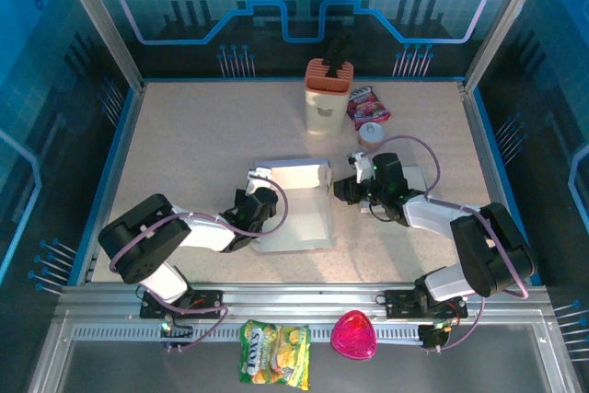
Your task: Fold the paper box
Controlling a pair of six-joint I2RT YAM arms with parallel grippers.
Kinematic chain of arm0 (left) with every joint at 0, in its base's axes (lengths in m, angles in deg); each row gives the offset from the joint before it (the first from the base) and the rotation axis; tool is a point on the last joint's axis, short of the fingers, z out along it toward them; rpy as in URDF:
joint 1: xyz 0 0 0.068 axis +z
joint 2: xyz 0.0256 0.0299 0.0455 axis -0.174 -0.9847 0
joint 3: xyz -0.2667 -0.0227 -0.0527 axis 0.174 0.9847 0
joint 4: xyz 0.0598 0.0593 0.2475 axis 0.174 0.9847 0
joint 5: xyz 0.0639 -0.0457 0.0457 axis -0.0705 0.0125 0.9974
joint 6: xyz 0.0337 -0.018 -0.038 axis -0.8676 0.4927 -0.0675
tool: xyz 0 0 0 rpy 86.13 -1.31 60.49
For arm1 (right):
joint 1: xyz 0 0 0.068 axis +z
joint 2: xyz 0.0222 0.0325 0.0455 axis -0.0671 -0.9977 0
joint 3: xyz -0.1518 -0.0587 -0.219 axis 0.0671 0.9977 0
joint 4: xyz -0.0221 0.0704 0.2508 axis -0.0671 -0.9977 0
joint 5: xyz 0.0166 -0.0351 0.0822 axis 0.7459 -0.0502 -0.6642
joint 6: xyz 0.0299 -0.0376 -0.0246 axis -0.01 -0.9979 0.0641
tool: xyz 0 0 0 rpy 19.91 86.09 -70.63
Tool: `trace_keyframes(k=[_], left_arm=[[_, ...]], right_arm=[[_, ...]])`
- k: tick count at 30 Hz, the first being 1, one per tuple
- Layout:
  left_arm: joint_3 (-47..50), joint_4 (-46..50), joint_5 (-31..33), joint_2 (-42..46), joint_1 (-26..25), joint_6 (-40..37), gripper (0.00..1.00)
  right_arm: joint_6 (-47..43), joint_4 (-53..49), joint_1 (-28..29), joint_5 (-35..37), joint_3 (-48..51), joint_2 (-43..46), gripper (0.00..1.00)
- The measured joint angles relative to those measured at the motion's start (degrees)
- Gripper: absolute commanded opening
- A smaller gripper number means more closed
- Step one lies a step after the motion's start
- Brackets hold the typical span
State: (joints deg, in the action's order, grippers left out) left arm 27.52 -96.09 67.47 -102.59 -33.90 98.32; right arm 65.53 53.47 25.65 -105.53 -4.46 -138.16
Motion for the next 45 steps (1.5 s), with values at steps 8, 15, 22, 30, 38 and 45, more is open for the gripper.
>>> trace_keyframes(k=[8,15,22,30,38,45], left_arm=[[-0.1,0.0,0.0,-0.1,0.2,0.0,0.00],[-0.4,0.1,0.0,-0.2,0.2,-0.9,0.00],[-0.5,0.0,0.2,-0.5,0.3,-0.9,0.00],[-0.5,0.0,0.2,-0.5,0.3,-1.0,0.00],[-1.2,0.9,-0.6,-0.5,1.2,-0.9,0.00],[-4.9,6.3,-5.0,-0.5,5.0,-0.3,0.00]], right_arm=[[-0.5,0.7,0.5,0.5,0.1,0.0,0.31],[-2.3,0.7,1.7,0.5,-0.4,-0.2,0.31],[-3.5,0.6,2.4,0.6,-0.4,-0.3,0.36],[-3.4,0.5,2.6,1.4,0.3,0.7,0.41],[-3.0,1.6,2.6,2.3,0.9,1.1,0.43],[-1.5,5.5,1.0,1.3,0.9,-1.2,0.47]])
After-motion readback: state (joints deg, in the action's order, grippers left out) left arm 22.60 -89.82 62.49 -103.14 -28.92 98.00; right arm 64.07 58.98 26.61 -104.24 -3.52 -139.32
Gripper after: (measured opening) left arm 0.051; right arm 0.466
